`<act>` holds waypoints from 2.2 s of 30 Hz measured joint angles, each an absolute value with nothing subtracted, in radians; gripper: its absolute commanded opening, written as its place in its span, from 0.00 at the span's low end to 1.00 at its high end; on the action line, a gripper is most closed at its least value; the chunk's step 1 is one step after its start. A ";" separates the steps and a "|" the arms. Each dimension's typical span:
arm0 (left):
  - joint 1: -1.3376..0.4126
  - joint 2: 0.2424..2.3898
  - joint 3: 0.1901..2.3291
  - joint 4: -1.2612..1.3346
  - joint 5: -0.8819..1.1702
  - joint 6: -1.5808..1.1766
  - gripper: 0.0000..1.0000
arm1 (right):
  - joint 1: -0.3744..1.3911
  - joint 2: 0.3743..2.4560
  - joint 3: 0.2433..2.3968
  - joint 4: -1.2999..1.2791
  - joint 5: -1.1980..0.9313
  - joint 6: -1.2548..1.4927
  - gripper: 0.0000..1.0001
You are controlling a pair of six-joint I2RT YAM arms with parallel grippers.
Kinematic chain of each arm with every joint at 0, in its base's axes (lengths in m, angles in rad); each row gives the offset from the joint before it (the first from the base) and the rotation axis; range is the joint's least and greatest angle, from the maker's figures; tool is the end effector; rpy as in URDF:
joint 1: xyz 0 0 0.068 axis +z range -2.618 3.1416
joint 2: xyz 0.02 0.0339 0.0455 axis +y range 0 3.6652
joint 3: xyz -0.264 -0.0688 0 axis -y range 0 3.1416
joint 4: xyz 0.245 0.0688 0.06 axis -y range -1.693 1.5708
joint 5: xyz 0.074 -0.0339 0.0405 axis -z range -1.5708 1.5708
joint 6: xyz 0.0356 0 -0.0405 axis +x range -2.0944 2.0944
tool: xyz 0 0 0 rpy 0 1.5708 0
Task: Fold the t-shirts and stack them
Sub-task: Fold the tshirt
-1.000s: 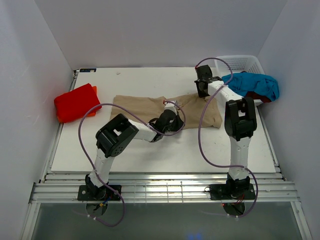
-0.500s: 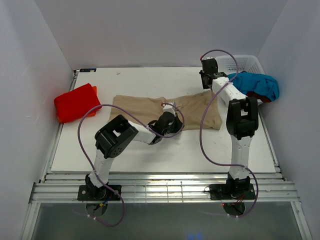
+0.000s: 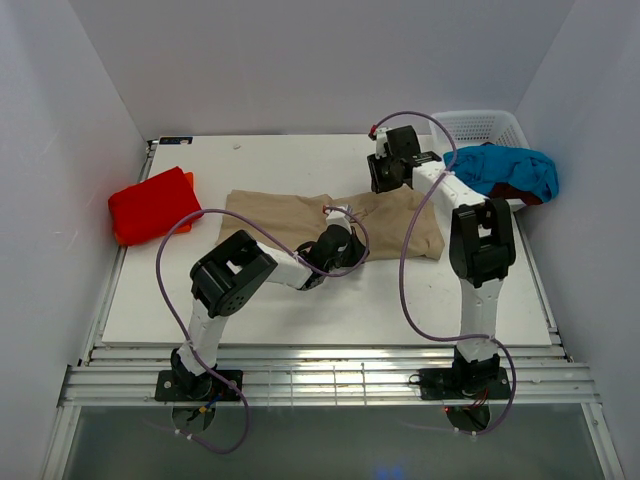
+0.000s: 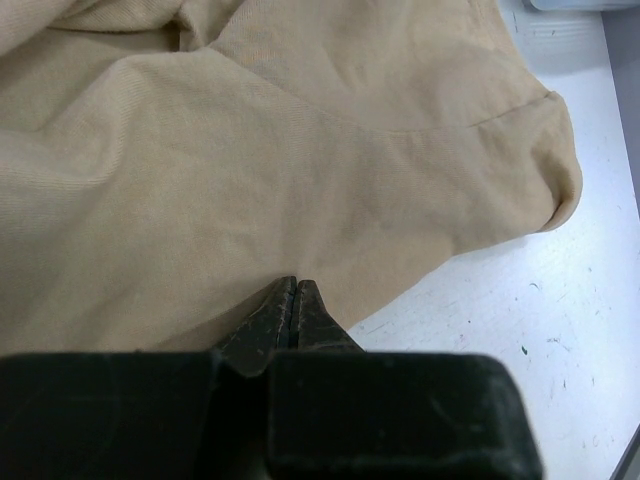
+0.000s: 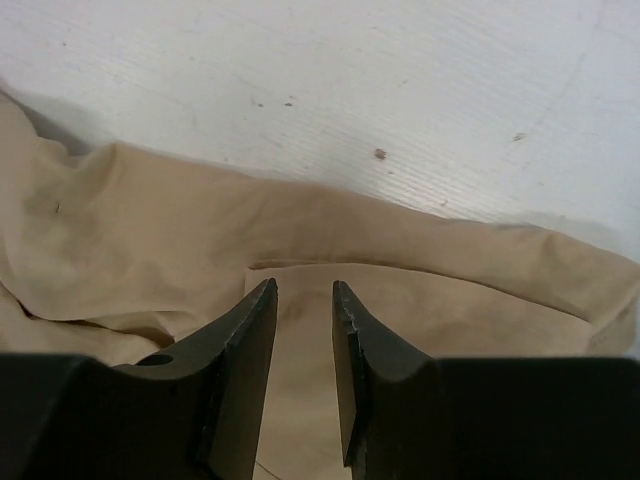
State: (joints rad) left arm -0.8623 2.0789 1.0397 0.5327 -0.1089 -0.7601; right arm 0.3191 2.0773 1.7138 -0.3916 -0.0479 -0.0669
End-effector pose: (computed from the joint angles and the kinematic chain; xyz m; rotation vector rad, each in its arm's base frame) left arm 0.2762 -0.3164 0.1103 0.0418 2.1949 -0.8545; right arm 0.4535 0.1516 0.2382 -0.4709 2.2839 0.1821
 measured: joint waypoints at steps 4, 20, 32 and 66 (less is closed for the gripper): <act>-0.863 2.079 1.040 0.533 -0.112 -0.760 0.00 | 0.333 2.116 1.718 -0.397 -0.089 -0.059 0.37; -0.866 2.078 1.024 0.555 -0.116 -0.773 0.00 | 0.384 2.182 1.720 -0.423 -0.104 -0.055 0.37; -0.870 2.067 1.006 0.561 -0.116 -0.783 0.00 | 0.389 2.202 1.720 -0.447 -0.035 -0.058 0.29; -0.872 2.064 0.989 0.581 -0.120 -0.794 0.00 | 0.400 2.292 1.921 -0.516 0.046 -0.028 0.30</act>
State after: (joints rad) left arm -0.8719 2.0640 0.9894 0.5812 -0.1196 -0.7944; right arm 0.4004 2.2917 1.9209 -0.5156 0.0460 -0.0280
